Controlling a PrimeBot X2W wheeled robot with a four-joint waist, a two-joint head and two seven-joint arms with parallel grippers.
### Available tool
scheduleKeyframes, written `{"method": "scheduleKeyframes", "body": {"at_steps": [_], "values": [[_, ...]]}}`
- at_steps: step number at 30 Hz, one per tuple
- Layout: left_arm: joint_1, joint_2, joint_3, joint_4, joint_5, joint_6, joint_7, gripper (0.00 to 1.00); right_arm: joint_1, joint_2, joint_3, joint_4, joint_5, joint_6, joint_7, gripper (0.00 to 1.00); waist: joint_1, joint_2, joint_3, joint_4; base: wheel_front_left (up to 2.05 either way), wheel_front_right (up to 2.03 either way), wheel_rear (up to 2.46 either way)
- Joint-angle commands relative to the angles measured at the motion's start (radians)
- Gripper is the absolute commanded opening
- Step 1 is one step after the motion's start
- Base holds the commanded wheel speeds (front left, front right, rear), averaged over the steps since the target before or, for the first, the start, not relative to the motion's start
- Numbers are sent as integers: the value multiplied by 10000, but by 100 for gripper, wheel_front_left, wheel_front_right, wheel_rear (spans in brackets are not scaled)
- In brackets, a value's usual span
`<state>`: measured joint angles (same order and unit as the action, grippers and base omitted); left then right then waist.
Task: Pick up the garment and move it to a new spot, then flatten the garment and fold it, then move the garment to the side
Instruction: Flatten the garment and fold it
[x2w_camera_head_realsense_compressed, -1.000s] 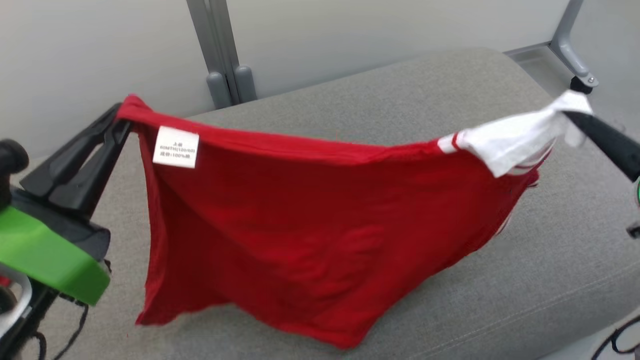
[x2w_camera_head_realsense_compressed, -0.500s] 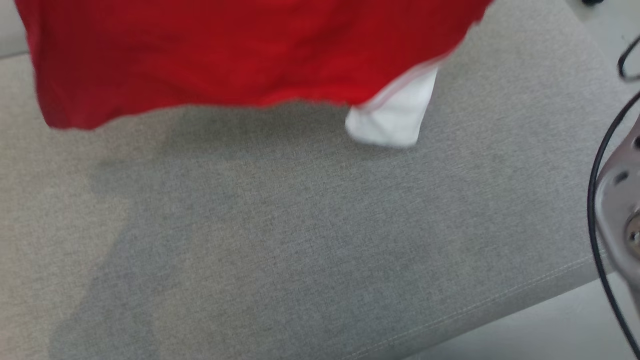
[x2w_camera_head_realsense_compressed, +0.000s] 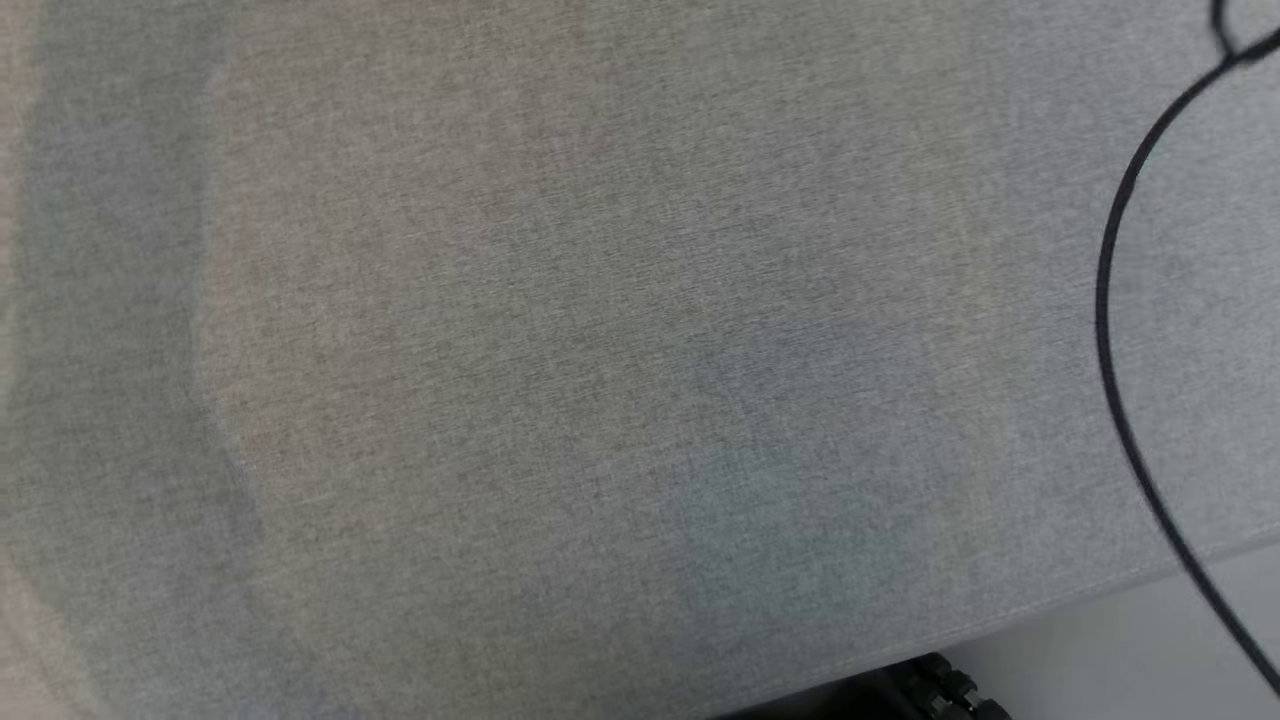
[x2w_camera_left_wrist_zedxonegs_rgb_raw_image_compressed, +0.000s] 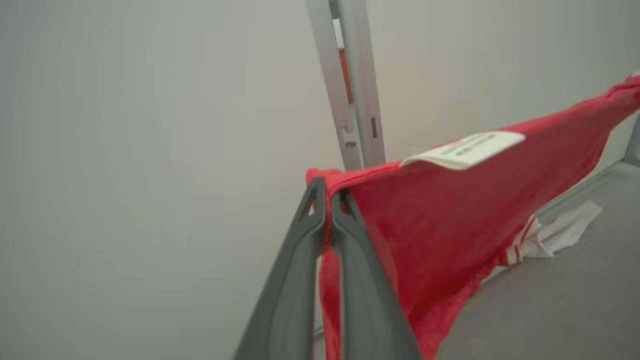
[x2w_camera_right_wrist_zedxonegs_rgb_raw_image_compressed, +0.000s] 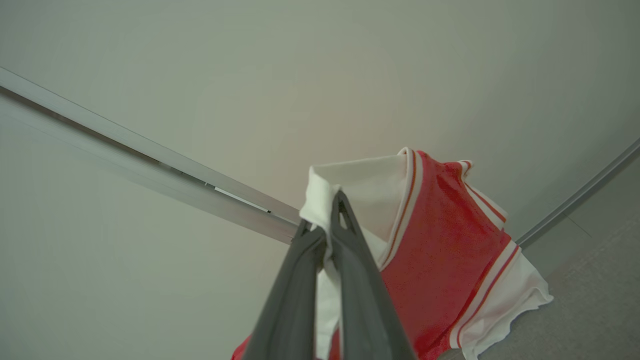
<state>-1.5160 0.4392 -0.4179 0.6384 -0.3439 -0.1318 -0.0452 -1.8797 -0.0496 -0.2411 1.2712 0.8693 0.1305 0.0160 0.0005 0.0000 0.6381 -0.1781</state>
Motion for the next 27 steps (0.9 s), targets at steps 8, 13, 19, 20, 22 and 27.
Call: {"method": "scheduleKeyframes", "body": {"at_steps": [8,13,19,20,22,27], "values": [[4945,257,-1218,91,-1464,24,-1739,0,6059,-3,1573,-2045,2626,3,707,0,-5,0,-1746,391,0,0,0],[8328,329,-1354,-1050,-2110,301,-2019,0,10933,-9,2229,-4392,3619,-29,840,0,-5,0,-3025,334,0,0,0],[11965,617,-1525,-3356,-2580,1313,-1943,0,15662,-28,2012,-7450,4094,-78,1413,0,-5,0,-4118,335,0,0,0],[12421,681,-1535,-3709,-2631,1472,-1902,0,16257,-25,1963,-7839,4113,-78,1536,0,-5,0,-4214,348,0,0,0],[13449,874,-1516,-4509,-2801,1895,-1788,0,17559,-23,1810,-8716,4255,-62,1778,0,-5,0,-4390,344,0,0,0],[16231,1157,-1510,-7197,-3625,3122,-1153,0,20450,-25,1084,-11095,4508,-5,2336,0,-5,0,-4535,251,0,0,0]]}}
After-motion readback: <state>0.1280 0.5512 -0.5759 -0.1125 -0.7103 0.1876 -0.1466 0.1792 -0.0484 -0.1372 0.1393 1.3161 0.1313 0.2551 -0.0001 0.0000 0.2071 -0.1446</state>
